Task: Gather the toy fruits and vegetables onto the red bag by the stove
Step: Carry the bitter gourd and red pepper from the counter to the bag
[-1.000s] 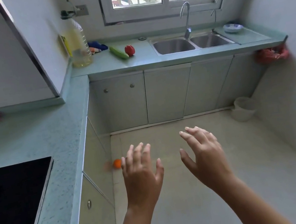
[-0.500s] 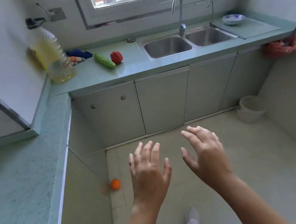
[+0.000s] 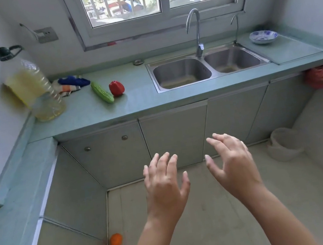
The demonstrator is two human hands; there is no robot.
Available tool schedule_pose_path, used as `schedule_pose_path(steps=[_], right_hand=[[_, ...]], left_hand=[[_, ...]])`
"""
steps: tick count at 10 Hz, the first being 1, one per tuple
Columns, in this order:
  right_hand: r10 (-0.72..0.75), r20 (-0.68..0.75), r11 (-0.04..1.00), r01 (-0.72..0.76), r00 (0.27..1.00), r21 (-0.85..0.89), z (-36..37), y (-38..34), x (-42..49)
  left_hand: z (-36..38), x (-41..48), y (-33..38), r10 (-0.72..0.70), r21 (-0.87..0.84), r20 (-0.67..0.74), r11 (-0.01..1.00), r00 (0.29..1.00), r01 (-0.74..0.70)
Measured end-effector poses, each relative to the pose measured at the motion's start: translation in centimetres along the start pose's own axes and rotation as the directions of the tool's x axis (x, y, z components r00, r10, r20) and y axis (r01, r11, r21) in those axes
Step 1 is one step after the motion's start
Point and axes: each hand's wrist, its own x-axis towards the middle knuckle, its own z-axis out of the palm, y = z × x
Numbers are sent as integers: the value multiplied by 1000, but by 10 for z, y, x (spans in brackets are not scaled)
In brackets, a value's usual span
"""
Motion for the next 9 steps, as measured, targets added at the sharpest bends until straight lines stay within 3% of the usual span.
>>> schedule_pose_path(steps=[4,9], right_hand=[[-34,80,999,34,996,8,78,36,107],[-276,129,959,263,953,109,209,-7,311]], left_hand=[[74,105,-58,-82,35,11,996,997,82],[113,276,-179,-248,101,-56,962,967,252]])
